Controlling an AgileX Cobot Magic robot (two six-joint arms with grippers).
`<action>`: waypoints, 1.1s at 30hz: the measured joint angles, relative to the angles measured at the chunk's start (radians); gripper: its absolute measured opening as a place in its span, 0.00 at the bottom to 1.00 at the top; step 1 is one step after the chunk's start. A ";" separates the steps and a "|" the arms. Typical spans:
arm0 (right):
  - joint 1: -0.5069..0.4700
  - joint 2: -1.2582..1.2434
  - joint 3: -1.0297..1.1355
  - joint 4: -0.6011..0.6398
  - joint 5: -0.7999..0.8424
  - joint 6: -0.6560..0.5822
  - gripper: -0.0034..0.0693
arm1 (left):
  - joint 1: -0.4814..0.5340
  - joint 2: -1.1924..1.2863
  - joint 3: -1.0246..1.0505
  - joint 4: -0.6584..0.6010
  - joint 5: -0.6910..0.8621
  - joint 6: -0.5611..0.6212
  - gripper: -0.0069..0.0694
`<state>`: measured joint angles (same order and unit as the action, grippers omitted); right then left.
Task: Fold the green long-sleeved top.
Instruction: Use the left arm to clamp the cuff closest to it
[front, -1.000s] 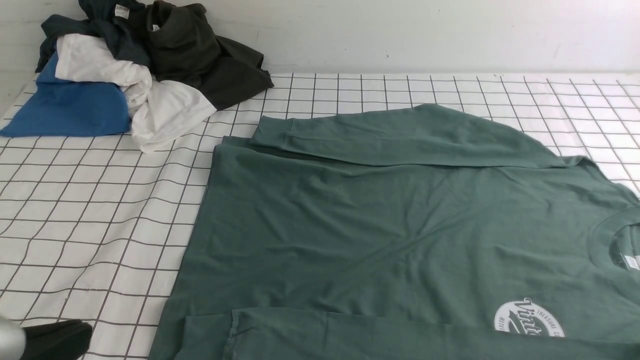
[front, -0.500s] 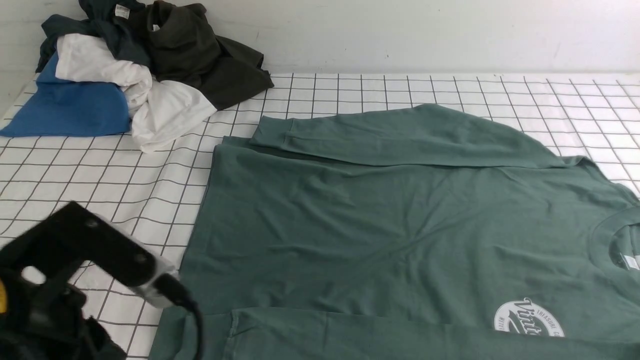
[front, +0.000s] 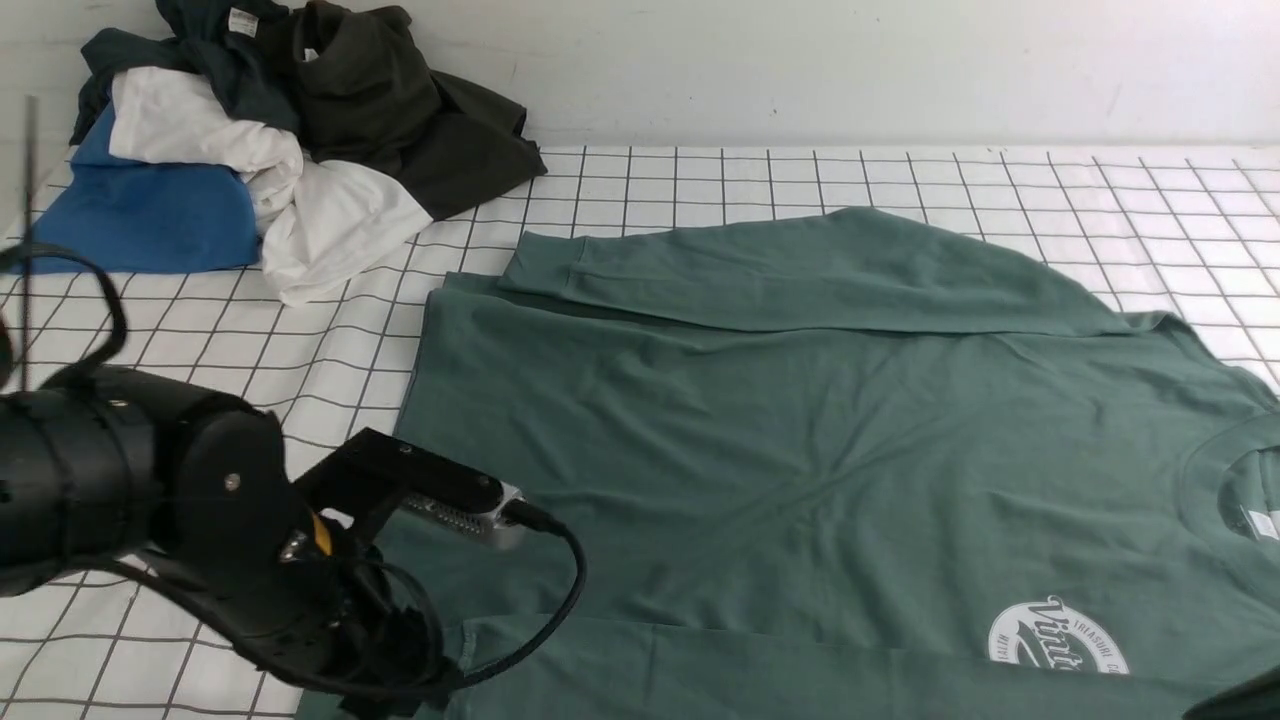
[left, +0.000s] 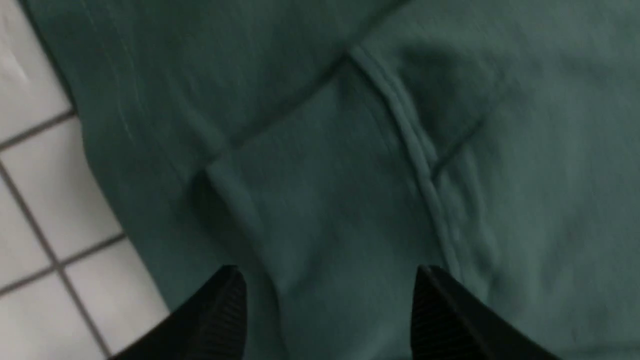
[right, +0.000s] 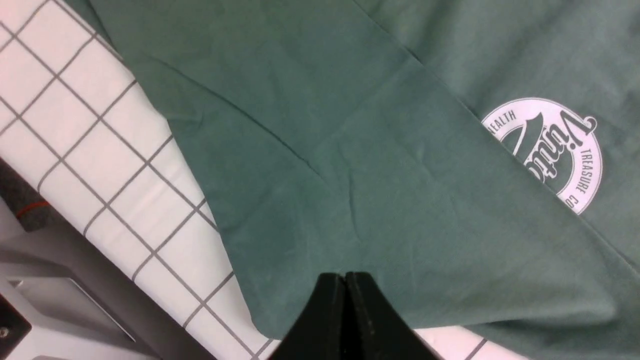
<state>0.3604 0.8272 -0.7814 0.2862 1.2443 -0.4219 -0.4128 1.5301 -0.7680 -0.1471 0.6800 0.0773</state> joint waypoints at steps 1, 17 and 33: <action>0.002 0.000 0.000 -0.001 0.000 0.000 0.03 | 0.000 0.011 -0.002 0.000 -0.005 -0.006 0.63; 0.007 0.000 0.000 -0.009 -0.003 0.000 0.03 | 0.000 0.178 -0.111 0.031 -0.003 -0.044 0.62; 0.007 0.000 0.061 -0.009 -0.080 0.000 0.03 | -0.001 0.184 -0.131 0.100 0.080 -0.050 0.62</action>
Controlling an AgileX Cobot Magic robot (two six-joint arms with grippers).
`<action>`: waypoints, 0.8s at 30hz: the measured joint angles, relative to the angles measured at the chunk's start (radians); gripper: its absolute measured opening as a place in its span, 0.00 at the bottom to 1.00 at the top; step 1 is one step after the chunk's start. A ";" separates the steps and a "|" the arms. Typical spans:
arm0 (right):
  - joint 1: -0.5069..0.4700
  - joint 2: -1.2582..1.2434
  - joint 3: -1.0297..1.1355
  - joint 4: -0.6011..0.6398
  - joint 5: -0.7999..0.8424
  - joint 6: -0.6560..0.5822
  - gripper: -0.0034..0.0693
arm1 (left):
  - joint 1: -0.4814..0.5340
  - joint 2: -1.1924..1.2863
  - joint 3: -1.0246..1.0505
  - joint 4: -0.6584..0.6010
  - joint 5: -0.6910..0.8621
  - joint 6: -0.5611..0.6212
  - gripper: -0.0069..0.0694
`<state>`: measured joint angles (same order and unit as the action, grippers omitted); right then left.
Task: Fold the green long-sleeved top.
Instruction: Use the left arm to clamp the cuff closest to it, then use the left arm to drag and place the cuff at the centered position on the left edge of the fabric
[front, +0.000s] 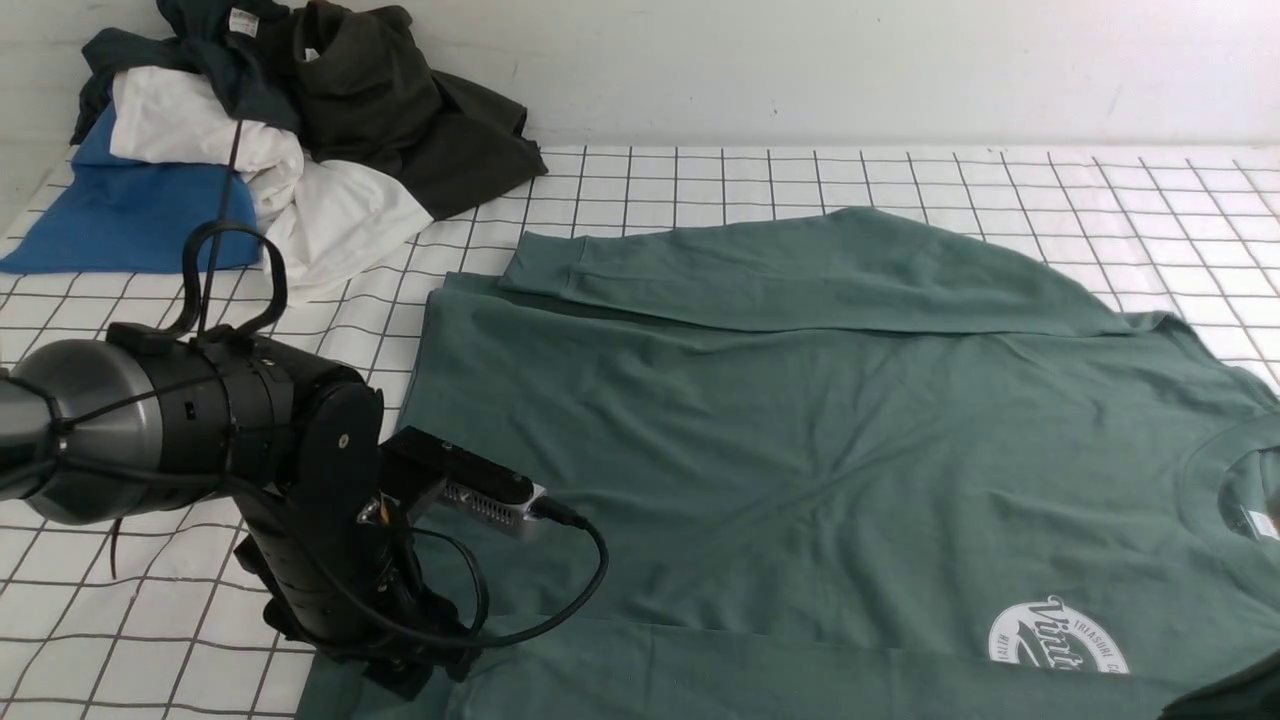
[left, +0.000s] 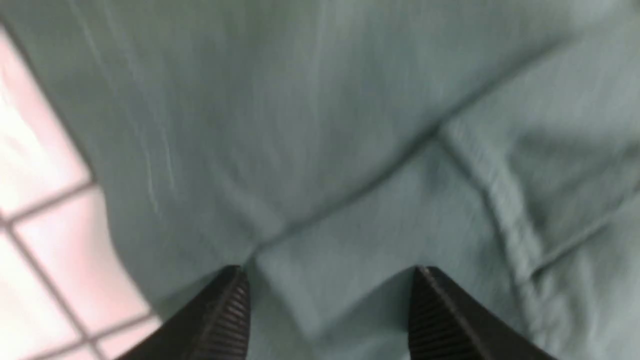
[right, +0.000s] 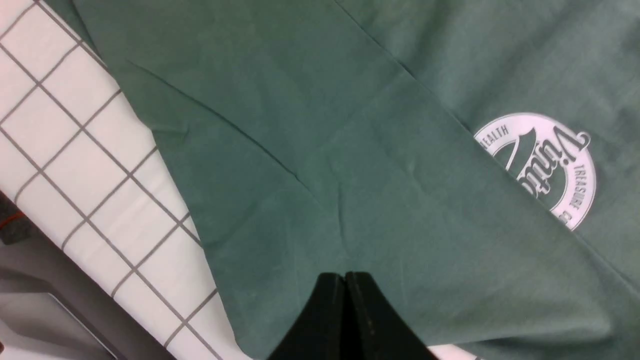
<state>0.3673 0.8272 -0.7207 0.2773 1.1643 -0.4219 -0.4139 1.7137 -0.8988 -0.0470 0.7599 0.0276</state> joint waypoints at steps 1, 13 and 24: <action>0.000 0.000 0.011 0.000 -0.003 0.000 0.03 | 0.000 0.001 0.000 -0.006 -0.009 0.000 0.60; 0.000 0.000 0.050 0.000 -0.021 0.000 0.03 | 0.000 -0.019 -0.019 -0.018 0.006 0.021 0.14; 0.000 0.000 0.050 -0.005 -0.041 0.000 0.03 | 0.000 -0.158 -0.307 0.034 0.138 0.106 0.11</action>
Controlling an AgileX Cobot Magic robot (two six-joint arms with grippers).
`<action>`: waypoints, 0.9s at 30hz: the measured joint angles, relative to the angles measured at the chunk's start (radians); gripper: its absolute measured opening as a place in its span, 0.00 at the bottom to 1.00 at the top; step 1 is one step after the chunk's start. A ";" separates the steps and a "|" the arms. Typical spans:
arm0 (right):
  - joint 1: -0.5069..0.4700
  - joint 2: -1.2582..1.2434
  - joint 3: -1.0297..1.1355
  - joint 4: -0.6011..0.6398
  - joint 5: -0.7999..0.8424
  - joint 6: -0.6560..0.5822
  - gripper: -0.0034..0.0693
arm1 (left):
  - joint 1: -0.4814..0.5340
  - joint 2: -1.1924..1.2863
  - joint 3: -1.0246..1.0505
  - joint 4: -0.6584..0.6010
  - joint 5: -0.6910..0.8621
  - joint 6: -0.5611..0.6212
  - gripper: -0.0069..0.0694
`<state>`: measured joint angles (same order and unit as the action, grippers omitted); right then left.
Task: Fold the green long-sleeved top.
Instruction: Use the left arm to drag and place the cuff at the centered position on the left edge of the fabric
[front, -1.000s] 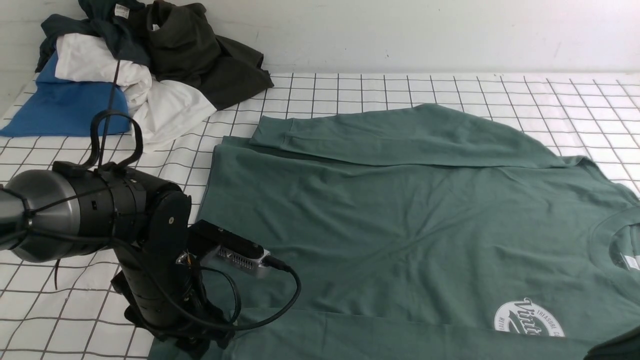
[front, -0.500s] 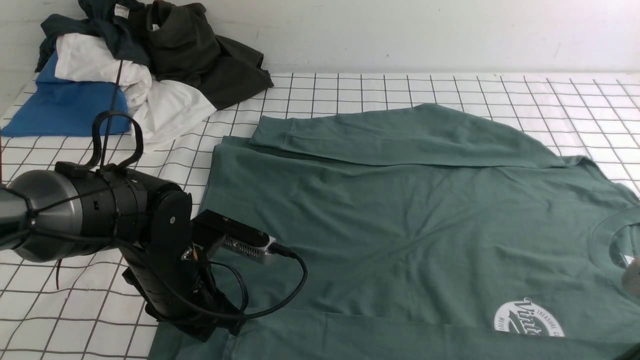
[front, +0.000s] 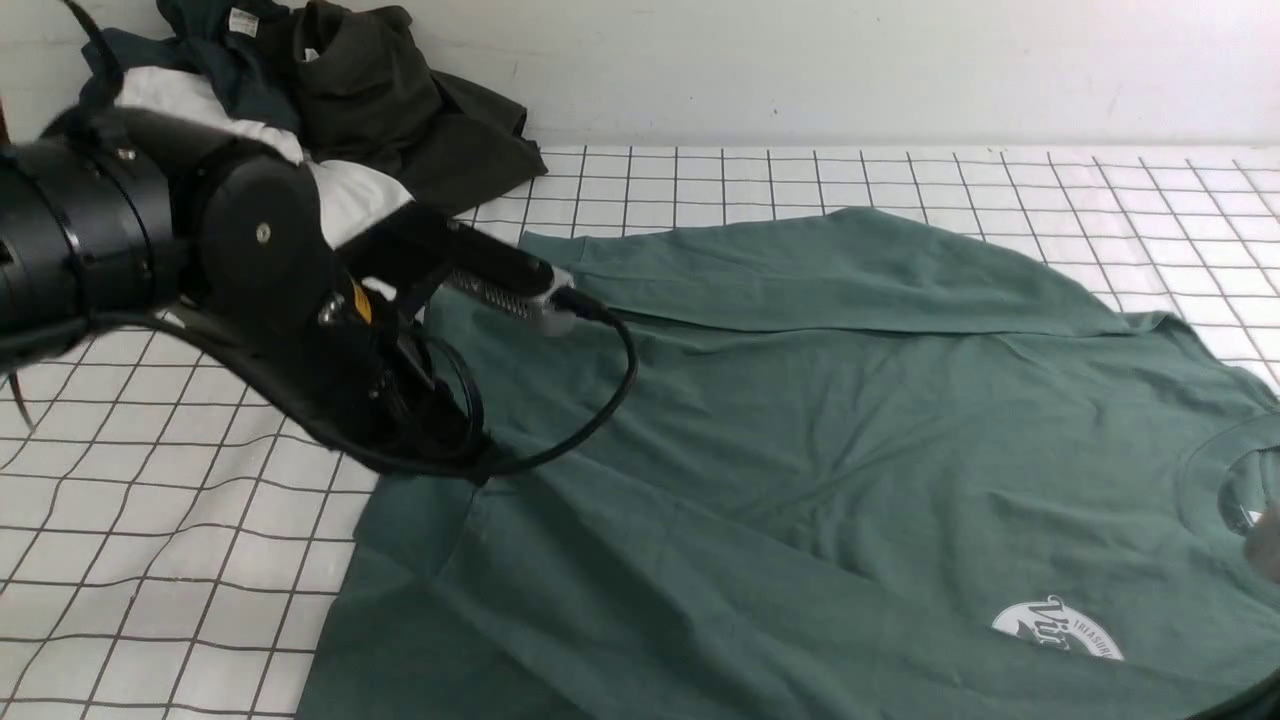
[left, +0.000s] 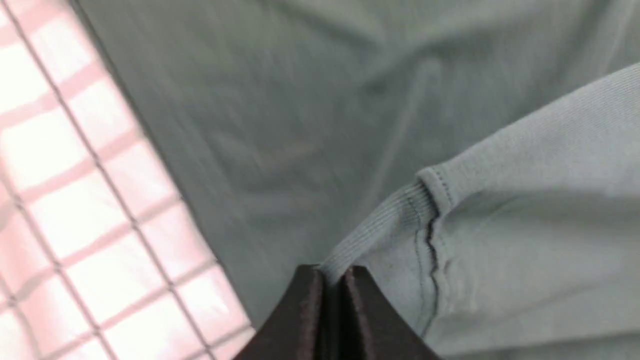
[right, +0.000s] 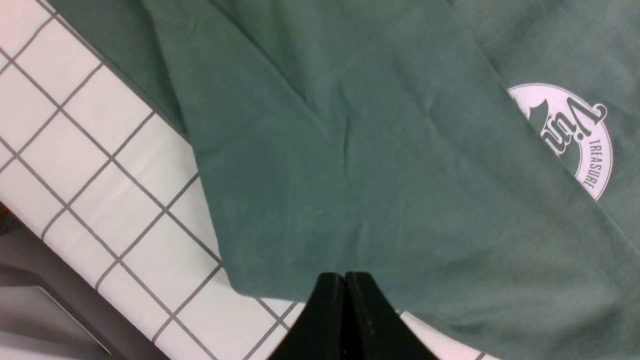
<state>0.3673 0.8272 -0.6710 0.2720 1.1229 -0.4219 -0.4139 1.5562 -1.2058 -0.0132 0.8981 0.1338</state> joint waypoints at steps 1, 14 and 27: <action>0.000 0.000 0.000 -0.003 -0.003 0.000 0.03 | 0.000 0.012 -0.025 0.007 0.019 0.000 0.11; 0.000 0.000 0.000 -0.069 -0.008 0.021 0.03 | 0.079 0.324 -0.219 0.071 0.069 -0.048 0.16; -0.001 0.099 -0.166 -0.257 -0.019 0.262 0.03 | 0.178 0.471 -0.570 -0.069 0.090 -0.013 0.61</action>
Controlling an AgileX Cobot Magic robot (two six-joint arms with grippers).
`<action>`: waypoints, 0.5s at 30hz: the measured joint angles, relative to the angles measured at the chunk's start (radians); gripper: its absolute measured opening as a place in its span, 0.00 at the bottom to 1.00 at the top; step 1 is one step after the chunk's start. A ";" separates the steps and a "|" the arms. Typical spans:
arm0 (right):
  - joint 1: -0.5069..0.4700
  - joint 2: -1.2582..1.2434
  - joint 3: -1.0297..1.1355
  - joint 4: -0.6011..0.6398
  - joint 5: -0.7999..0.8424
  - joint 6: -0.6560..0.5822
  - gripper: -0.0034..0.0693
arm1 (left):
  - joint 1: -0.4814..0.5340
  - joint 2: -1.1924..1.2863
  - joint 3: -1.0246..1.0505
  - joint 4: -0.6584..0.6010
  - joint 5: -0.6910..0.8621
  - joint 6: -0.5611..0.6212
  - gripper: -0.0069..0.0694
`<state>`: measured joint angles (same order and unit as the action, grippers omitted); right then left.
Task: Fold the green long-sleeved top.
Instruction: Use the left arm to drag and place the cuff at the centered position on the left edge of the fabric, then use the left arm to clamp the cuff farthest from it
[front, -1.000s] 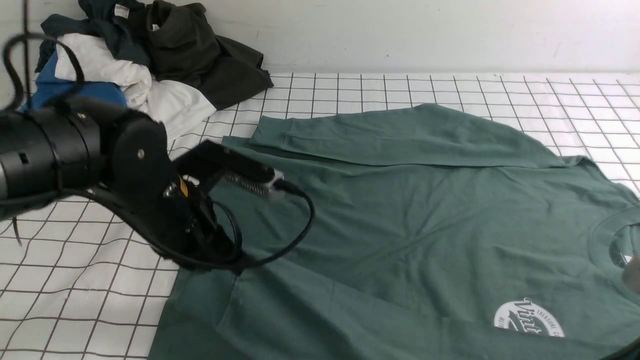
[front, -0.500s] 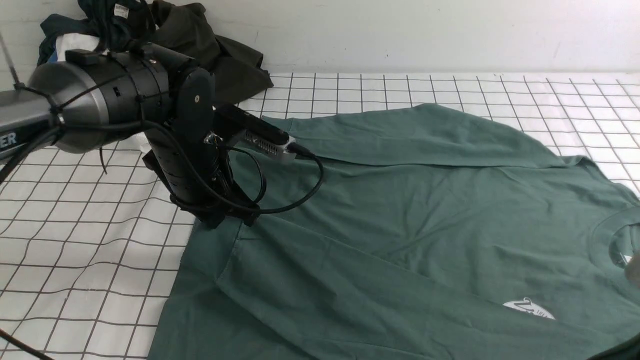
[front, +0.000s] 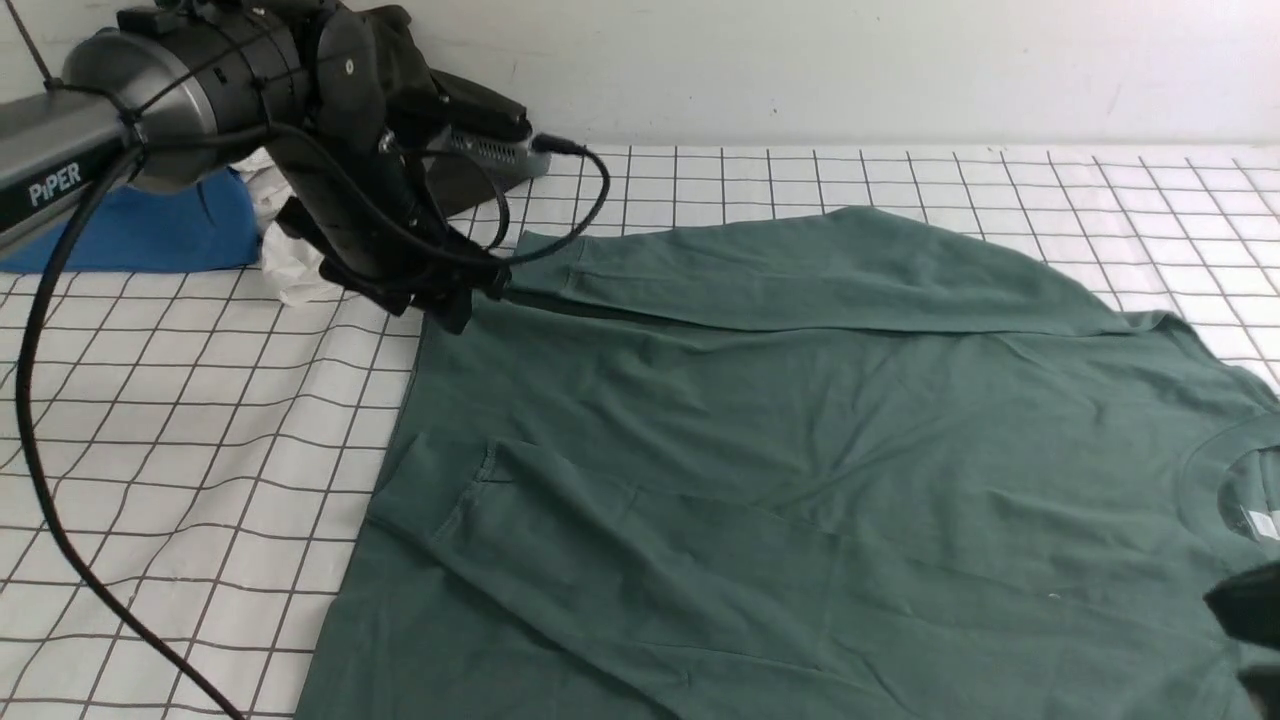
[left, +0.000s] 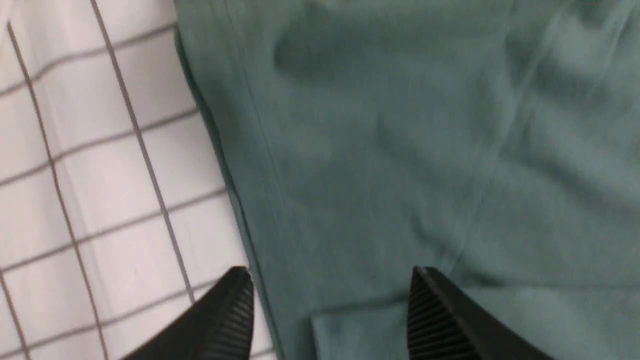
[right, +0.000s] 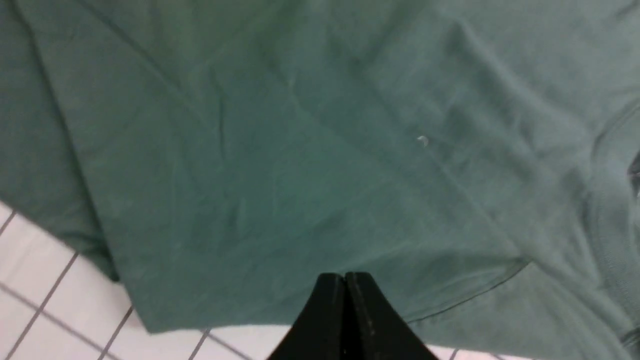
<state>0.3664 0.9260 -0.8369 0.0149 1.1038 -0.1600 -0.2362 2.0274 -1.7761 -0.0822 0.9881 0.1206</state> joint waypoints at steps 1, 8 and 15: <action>0.000 0.016 -0.024 -0.015 -0.003 0.013 0.03 | 0.004 0.021 -0.026 -0.011 0.002 0.002 0.63; 0.000 0.206 -0.175 -0.062 -0.028 0.040 0.03 | 0.025 0.263 -0.304 -0.092 -0.085 -0.028 0.69; 0.000 0.304 -0.188 -0.060 -0.019 0.033 0.03 | 0.026 0.463 -0.486 -0.100 -0.253 -0.130 0.69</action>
<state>0.3664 1.2301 -1.0245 -0.0452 1.0848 -0.1272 -0.2106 2.4909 -2.2618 -0.1823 0.7349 -0.0093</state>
